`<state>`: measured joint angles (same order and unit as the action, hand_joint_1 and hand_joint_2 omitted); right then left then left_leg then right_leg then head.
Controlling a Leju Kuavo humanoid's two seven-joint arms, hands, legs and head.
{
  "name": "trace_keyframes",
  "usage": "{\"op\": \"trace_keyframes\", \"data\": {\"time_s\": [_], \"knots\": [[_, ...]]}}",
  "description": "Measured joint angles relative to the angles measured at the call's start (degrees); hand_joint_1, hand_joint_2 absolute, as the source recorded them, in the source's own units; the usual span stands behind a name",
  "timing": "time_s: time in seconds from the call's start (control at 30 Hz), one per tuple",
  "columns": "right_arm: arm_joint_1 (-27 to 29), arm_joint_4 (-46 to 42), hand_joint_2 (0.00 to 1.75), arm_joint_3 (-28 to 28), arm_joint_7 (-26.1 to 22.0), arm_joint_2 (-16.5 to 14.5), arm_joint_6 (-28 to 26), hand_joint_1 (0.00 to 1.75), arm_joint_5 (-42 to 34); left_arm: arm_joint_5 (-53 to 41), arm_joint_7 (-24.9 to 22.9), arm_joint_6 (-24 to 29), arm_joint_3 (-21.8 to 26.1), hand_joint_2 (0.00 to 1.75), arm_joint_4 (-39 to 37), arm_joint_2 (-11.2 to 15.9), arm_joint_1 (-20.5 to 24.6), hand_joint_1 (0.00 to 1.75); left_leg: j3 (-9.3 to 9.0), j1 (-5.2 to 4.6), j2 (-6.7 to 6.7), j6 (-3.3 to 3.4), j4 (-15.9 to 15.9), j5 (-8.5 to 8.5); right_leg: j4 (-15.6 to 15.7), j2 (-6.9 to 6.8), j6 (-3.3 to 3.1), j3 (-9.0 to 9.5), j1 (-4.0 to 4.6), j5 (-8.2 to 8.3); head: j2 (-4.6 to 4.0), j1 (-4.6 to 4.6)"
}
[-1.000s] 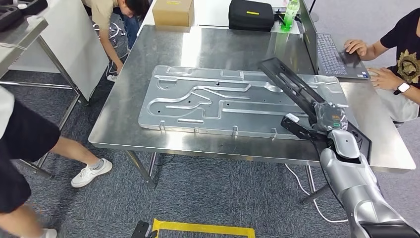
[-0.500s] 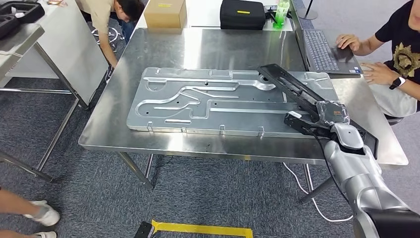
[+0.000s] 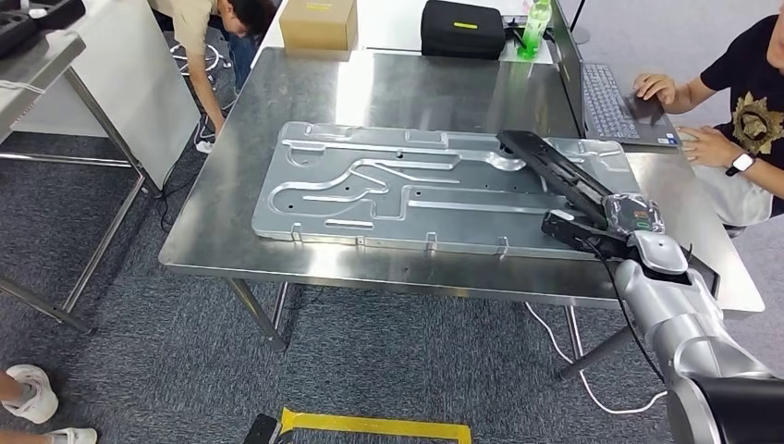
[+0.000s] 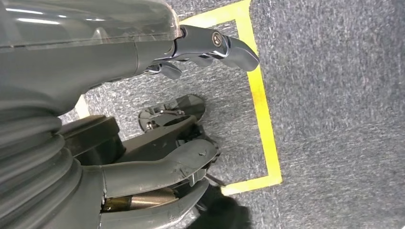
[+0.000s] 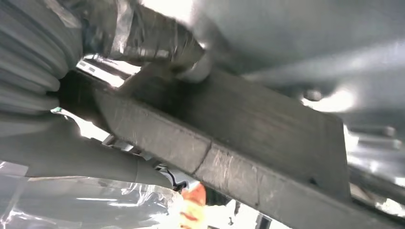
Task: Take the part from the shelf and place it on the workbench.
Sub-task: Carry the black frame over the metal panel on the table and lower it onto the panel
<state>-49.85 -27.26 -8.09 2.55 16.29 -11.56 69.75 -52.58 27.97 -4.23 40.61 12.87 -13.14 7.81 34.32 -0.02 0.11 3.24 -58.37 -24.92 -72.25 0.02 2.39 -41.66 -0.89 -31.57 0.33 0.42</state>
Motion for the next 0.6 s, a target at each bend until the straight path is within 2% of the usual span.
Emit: {"op": "trace_keyframes", "data": {"time_s": [0.03, 0.07, 0.13, 0.2, 0.27, 0.33, 0.37, 0.4, 0.47, 0.5, 0.53, 0.57, 0.6], "knots": [[0.1, 0.3, 0.0, 0.0, 0.0, 0.0, -0.1, 0.0, 0.0, 0.0, -0.2, 0.0, 0.0, 1.75, 0.0, 0.0, -0.1, 0.0, 0.0, 0.02, 0.0, -0.03, 0.0, -0.02, -1.2, -0.01, 0.18, -0.6, -0.14, 0.12, 0.0, 0.01], [0.1, 0.6, 0.0, 0.0, 0.0, 0.0, -0.2, 0.0, 0.0, 0.0, -0.5, 0.0, 0.0, 1.75, 0.0, 0.0, -0.1, 0.0, -0.02, 0.07, -0.01, -0.08, -0.1, -0.07, -0.4, -0.03, 0.32, -0.28, -0.32, 1.23, 0.0, 0.01], [0.0, 0.9, 0.0, 0.0, -0.1, 0.0, -0.4, 0.0, 0.0, 0.0, -0.9, 0.0, 0.0, 1.75, 0.0, 0.0, -0.1, 0.0, -0.1, 0.2, -0.02, -0.35, -0.3, -0.28, 6.0, -0.14, 0.51, 2.74, -0.67, 4.79, 0.0, 0.01], [-0.4, 1.1, 0.0, 0.0, 0.0, -0.1, -0.4, 0.0, 0.0, 0.1, -1.2, 0.0, 0.0, 1.75, 0.0, 0.1, 0.0, 0.0, 0.0, 0.08, -0.04, -0.9, -0.6, -0.55, 11.6, -0.22, 0.2, 5.41, -0.48, 6.49, 0.0, 0.0], [-0.8, 1.3, 0.0, -0.1, 0.1, -0.2, -0.4, 0.0, 0.1, 0.2, -1.4, 0.0, 0.0, 1.75, 0.0, 0.1, 0.0, 0.0, 0.04, -0.02, -0.04, -1.49, -0.7, -0.64, 12.8, -0.13, -0.51, 5.96, -0.04, 6.35, 0.0, -0.03], [-1.0, 1.5, 0.0, -0.1, 0.1, -0.2, -0.3, 0.0, 0.1, 0.2, -1.6, 0.0, 0.0, 1.75, 0.0, 0.2, 0.0, 0.0, 0.01, 0.12, -0.01, -2.08, -0.9, -0.9, 13.0, -0.05, -1.29, 6.11, -0.13, 6.52, 0.0, -0.04], [-1.1, 1.5, 0.0, -0.1, 0.1, -0.2, -0.3, 0.0, 0.1, 0.2, -1.6, 0.0, 0.0, 1.75, 0.0, 0.2, 0.0, 0.0, 0.38, 0.18, -0.02, -2.35, -1.8, -1.64, 13.1, -0.07, -1.67, 6.24, -0.22, 6.62, 0.0, -0.07], [-1.3, 1.6, 0.0, -0.1, 0.1, -0.3, -0.3, 0.0, 0.2, 0.3, -1.6, 0.0, 0.0, 1.75, 0.0, 0.2, 0.0, 0.0, 1.27, 0.23, -0.04, -2.58, -3.9, -2.98, 13.3, -0.12, -2.03, 6.37, -0.33, 6.73, 0.0, -0.09], [-1.5, 1.7, 0.0, -0.1, 0.1, -0.4, -0.3, 0.0, 0.2, 0.3, -1.6, 0.0, 0.0, 1.75, 0.0, 0.2, 0.0, 0.0, 4.42, 0.34, -0.07, -2.82, -10.7, -6.57, 13.3, -0.24, -2.45, 6.42, -0.27, 6.75, 0.0, -0.14], [-1.5, 1.8, 0.0, -0.1, 0.2, -0.4, -0.3, 0.0, 0.2, 0.3, -1.7, 0.0, 0.0, 1.75, 0.0, 0.2, -0.1, 0.0, 5.99, 0.39, -0.07, -2.88, -14.1, -7.86, 13.3, -0.28, -2.52, 6.4, -0.23, 6.76, 0.0, -0.14], [-1.5, 1.9, 0.0, -0.1, 0.3, -0.4, -0.3, 0.0, 0.3, 0.3, -1.7, 0.0, 0.0, 1.75, 0.0, 0.2, -0.2, 0.0, 6.88, 0.45, -0.06, -2.93, -15.9, -8.21, 13.3, -0.29, -2.54, 6.38, -0.2, 6.76, 0.0, -0.14], [-1.4, 2.0, 0.0, -0.1, 0.4, -0.4, -0.3, 0.0, 0.3, 0.3, -1.7, 0.0, 0.0, 1.75, 0.0, 0.2, -0.3, 0.0, 6.82, 0.52, -0.06, -2.94, -15.9, -7.56, 13.3, -0.28, -2.53, 6.37, -0.21, 6.76, 0.0, -0.14], [-1.4, 2.1, 0.0, -0.2, 0.6, -0.4, -0.4, 0.0, 0.3, 0.4, -1.7, 0.0, 0.0, 1.75, 0.0, 0.2, -0.3, 0.0, 5.7, 0.62, -0.06, -2.93, -13.7, -6.03, 13.2, -0.26, -2.48, 6.37, -0.24, 6.76, 0.0, -0.14]]}}
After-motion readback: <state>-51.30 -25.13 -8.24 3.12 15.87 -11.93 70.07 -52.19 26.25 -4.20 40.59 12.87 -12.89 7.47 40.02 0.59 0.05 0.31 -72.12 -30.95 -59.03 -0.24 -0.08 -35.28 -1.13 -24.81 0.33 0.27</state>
